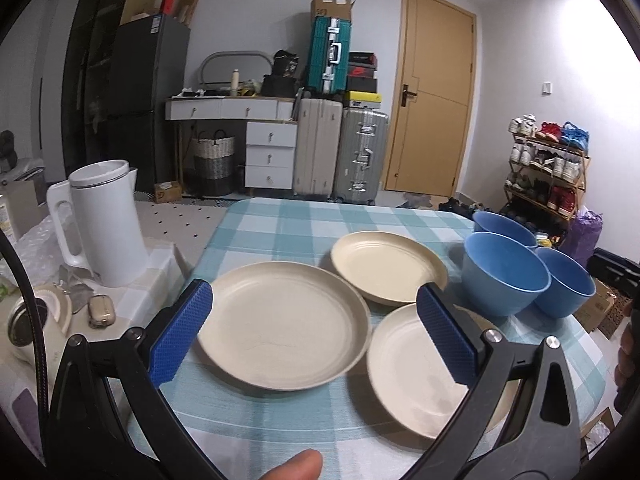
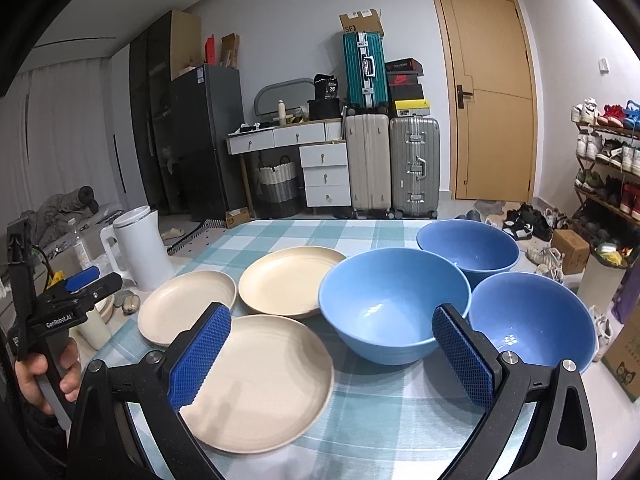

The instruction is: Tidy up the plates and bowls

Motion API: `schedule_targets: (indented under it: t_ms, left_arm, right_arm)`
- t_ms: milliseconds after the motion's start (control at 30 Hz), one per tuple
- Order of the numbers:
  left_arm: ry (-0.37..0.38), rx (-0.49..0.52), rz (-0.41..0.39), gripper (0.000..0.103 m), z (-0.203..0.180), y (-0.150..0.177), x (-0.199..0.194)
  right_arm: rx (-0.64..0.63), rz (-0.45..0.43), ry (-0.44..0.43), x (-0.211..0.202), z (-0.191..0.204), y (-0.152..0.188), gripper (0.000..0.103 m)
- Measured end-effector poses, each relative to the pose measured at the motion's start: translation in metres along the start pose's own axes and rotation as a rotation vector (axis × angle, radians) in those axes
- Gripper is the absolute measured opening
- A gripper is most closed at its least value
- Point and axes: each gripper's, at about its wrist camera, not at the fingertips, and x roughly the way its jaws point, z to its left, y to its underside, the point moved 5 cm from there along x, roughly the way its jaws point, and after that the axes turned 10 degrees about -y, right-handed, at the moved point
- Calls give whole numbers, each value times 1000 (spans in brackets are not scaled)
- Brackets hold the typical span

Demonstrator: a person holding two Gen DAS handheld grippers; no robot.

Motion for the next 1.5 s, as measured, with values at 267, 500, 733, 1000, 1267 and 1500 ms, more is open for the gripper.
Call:
schedule_targets:
  t_ms: [267, 500, 733, 1000, 1267, 1500]
  left_arm:
    - [-89, -35, 88, 102, 45, -1, 13]
    - [-113, -48, 149, 102, 64, 8, 37]
    - [-130, -68, 192, 102, 73, 20, 64]
    - [-155, -85, 249, 102, 84, 40, 96]
    - [-151, -84, 283, 102, 84, 42, 109]
    - [-198, -61, 315, 102, 89, 34, 125]
  right_arm:
    - [-11, 35, -6, 15, 28, -13, 103]
    - [18, 80, -29, 44, 41, -18, 103]
    - [4, 116, -51, 77, 54, -22, 103]
    - [2, 140, -63, 113, 63, -23, 103]
    - [3, 173, -109, 143, 65, -23, 103]
    - [6, 214, -145, 168, 67, -17, 103]
